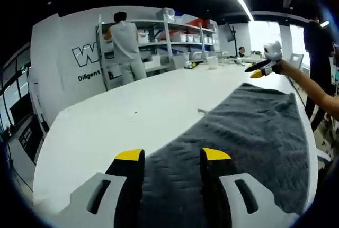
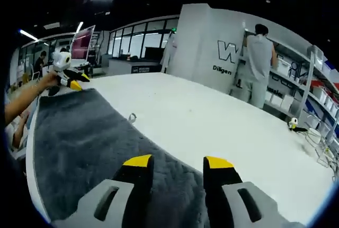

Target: Open the folded towel by lifting each exposed corner and separating the folded layers until the towel lies flat within the target outline without major curled edges

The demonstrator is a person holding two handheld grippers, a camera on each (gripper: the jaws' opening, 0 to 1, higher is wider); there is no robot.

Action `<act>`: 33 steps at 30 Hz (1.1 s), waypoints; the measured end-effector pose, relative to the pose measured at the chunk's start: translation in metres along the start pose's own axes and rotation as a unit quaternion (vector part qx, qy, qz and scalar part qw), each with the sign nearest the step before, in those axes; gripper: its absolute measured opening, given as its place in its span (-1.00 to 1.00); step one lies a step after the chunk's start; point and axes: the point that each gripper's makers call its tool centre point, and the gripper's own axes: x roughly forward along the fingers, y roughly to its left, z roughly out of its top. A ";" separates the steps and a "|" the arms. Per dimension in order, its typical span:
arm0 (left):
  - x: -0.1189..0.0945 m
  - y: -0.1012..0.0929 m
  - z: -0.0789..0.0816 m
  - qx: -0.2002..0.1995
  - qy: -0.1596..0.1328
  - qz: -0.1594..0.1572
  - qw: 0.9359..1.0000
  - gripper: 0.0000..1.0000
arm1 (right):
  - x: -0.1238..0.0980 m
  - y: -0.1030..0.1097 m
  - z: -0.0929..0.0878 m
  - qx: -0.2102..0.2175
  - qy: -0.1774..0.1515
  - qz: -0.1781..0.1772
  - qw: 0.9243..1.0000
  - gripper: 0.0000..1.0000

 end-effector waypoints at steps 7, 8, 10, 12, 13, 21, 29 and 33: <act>0.024 0.009 -0.020 0.003 0.037 -0.002 0.999 -0.26 | 0.033 0.010 -0.018 -0.010 0.039 0.021 0.999 -0.40; 0.027 0.010 -0.023 0.005 0.044 0.000 0.999 -0.27 | 0.037 0.011 -0.019 -0.009 0.042 0.023 0.999 -0.45; 0.032 0.013 -0.029 0.009 0.056 0.004 0.998 -0.30 | 0.044 0.011 -0.020 -0.008 0.042 0.022 0.999 -0.48; 0.037 0.014 -0.035 0.012 0.065 0.005 0.998 -0.34 | 0.049 0.012 -0.021 -0.007 0.043 0.023 0.999 -0.48; 0.039 0.014 -0.037 0.013 0.068 0.005 0.998 -0.36 | 0.053 0.013 -0.021 -0.006 0.043 0.023 0.999 -0.48; 0.052 0.008 -0.045 0.036 0.081 -0.002 0.996 -0.50 | 0.075 0.032 -0.030 -0.026 0.061 0.059 0.996 -0.61; 0.055 0.004 -0.049 0.058 0.088 -0.004 0.994 -0.72 | 0.083 0.039 -0.038 -0.040 0.070 0.069 0.994 -0.82; 0.056 0.003 -0.050 0.059 0.086 -0.002 0.995 -0.81 | 0.085 0.036 -0.038 -0.043 0.069 0.068 0.994 -0.95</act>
